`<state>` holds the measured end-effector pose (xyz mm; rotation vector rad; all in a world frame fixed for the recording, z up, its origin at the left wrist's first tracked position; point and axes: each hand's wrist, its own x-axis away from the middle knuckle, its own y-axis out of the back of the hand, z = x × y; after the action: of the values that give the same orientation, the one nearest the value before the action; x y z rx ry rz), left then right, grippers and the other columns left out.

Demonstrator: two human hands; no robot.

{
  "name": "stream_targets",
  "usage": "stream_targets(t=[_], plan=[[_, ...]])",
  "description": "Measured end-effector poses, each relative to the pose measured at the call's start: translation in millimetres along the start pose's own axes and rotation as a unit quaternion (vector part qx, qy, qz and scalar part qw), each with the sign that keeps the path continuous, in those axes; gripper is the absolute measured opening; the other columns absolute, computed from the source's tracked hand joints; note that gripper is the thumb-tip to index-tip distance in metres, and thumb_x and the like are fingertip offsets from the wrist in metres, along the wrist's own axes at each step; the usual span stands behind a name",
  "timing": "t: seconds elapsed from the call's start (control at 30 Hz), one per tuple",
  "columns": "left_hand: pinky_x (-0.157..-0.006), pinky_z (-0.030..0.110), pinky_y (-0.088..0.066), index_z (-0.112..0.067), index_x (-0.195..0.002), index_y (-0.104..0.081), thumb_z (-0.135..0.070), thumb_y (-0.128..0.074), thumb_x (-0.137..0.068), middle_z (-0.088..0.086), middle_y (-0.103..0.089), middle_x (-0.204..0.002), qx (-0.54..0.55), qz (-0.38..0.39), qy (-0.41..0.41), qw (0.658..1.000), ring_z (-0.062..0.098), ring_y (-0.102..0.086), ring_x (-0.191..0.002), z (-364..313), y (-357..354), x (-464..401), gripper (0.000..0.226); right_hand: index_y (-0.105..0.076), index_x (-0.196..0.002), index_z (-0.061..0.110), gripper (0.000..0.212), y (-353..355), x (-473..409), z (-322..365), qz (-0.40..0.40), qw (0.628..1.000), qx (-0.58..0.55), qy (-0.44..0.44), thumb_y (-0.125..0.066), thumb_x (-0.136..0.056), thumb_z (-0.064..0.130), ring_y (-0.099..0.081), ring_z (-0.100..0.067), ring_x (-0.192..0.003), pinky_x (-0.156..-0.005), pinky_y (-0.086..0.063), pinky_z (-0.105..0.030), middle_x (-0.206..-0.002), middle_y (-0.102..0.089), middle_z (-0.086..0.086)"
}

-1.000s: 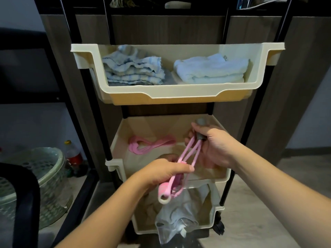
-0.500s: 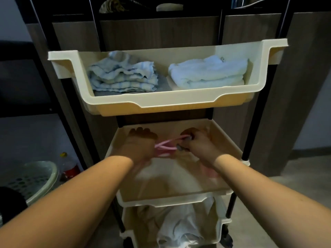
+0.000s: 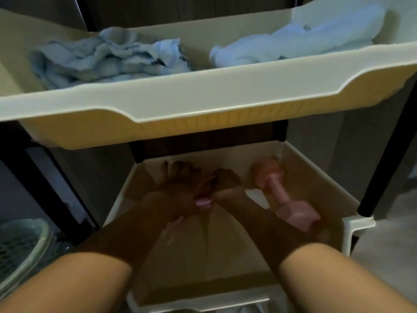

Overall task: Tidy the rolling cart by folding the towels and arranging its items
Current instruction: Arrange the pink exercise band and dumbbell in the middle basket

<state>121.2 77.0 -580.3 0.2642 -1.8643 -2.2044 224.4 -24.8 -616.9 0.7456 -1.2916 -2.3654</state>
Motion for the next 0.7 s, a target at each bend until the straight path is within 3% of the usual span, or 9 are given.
stream_targets(t=[0.07, 0.13, 0.23, 0.33, 0.4, 0.47, 0.5, 0.57, 0.7], plan=[[-0.115, 0.059, 0.014, -0.031, -0.155, 0.001, -0.073, -0.045, -0.080, 0.008, 0.000, -0.161, -0.068, 0.029, -0.036, 0.997, 0.033, 0.011, -0.148, -0.4, 6.7, 4.6, 0.098, -0.058, -0.120, 0.000, 0.036, 1.8, 2.2, -1.2, 0.049, 0.999, 0.014, 0.003, -0.058, -0.091, 0.021, -0.056, -0.029, -0.115, -0.097, -0.044, -0.033, -0.125, -0.059, -0.016], [-0.115, 0.056, 0.015, -0.017, -0.157, 0.003, -0.076, -0.047, -0.080, 0.010, 0.009, -0.163, -0.150, 0.068, -0.003, 0.986, 0.032, 0.015, -0.149, 8.7, 3.9, 6.9, 0.109, -0.053, -0.124, 0.004, 0.034, 6.9, 4.6, -9.7, 0.106, 0.993, 0.054, 0.007, -0.047, -0.094, 0.019, -0.045, -0.034, -0.121, -0.100, -0.039, -0.038, -0.129, -0.052, -0.015], [-0.118, 0.051, 0.001, -0.016, -0.156, -0.010, -0.078, -0.047, -0.078, 0.010, 0.004, -0.163, -0.205, 0.050, 0.036, 0.977, 0.033, 0.002, -0.148, 13.4, 9.2, 9.3, 0.107, -0.050, -0.127, 0.007, 0.038, 9.8, 0.9, -18.6, 0.106, 0.989, 0.101, -0.005, -0.044, -0.093, 0.023, -0.046, -0.034, -0.120, -0.100, -0.037, -0.040, -0.131, -0.050, -0.013], [-0.114, 0.049, -0.022, -0.019, -0.151, -0.022, -0.063, -0.055, -0.084, 0.011, -0.014, -0.158, -0.189, 0.054, 0.050, 0.979, 0.034, -0.022, -0.141, 5.4, 22.1, 8.8, 0.087, -0.042, -0.137, 0.007, 0.045, 8.4, 6.0, -20.3, 0.142, 0.983, 0.110, 0.024, -0.040, -0.096, 0.025, -0.045, -0.033, -0.124, -0.102, -0.034, -0.039, -0.137, -0.046, -0.013], [-0.093, 0.037, -0.045, -0.015, -0.143, -0.040, -0.045, -0.059, -0.090, 0.012, -0.048, -0.137, -0.121, 0.090, 0.077, 0.986, 0.028, -0.053, -0.116, 1.1, 37.7, 15.7, 0.064, -0.042, -0.137, 0.007, 0.042, 12.2, 17.0, -22.3, 0.130, 0.982, 0.124, 0.060, -0.039, -0.097, 0.021, -0.047, -0.033, -0.123, -0.099, -0.037, -0.038, -0.135, -0.046, -0.013], [-0.065, 0.022, -0.049, -0.012, -0.125, -0.061, -0.029, -0.059, -0.094, 0.004, -0.066, -0.099, -0.038, 0.158, 0.134, 0.978, 0.013, -0.063, -0.078, 1.6, 51.4, 20.7, 0.035, -0.045, -0.132, 0.007, 0.039, 15.8, 26.3, -23.5, 0.095, 0.984, 0.129, 0.077, -0.042, -0.096, 0.020, -0.053, -0.034, -0.118, -0.092, -0.043, -0.038, -0.131, -0.048, -0.014], [-0.067, 0.022, -0.050, -0.014, -0.119, -0.064, -0.026, -0.057, -0.095, 0.004, -0.067, -0.098, -0.045, 0.168, 0.158, 0.972, 0.013, -0.062, -0.077, 2.5, 55.6, 21.0, 0.028, -0.046, -0.130, 0.008, 0.038, 17.7, 28.0, -23.7, 0.092, 0.984, 0.131, 0.078, -0.044, -0.094, 0.021, -0.054, -0.034, -0.116, -0.091, -0.043, -0.037, -0.130, -0.049, -0.014], [-0.078, 0.036, -0.052, -0.015, -0.114, -0.065, -0.028, -0.054, -0.094, 0.008, -0.064, -0.115, -0.141, 0.147, 0.205, 0.957, 0.026, -0.062, -0.101, 2.1, 59.5, 20.1, 0.025, -0.039, -0.137, 0.010, 0.046, 20.6, 29.3, -23.8, 0.099, 0.982, 0.136, 0.085, -0.044, -0.094, 0.026, -0.049, -0.034, -0.121, -0.095, -0.041, -0.038, -0.136, -0.044, -0.014], [-0.062, 0.033, -0.038, -0.016, -0.137, -0.044, -0.028, -0.051, -0.096, 0.015, -0.053, -0.129, -0.187, 0.062, 0.254, 0.947, 0.033, -0.056, -0.111, 0.8, 48.7, 22.1, 0.044, -0.001, -0.154, 0.013, 0.082, 25.0, 32.2, -21.1, 0.147, 0.979, 0.103, 0.097, -0.048, -0.092, 0.038, -0.024, -0.034, -0.139, -0.110, -0.028, -0.042, -0.154, -0.017, -0.012]])
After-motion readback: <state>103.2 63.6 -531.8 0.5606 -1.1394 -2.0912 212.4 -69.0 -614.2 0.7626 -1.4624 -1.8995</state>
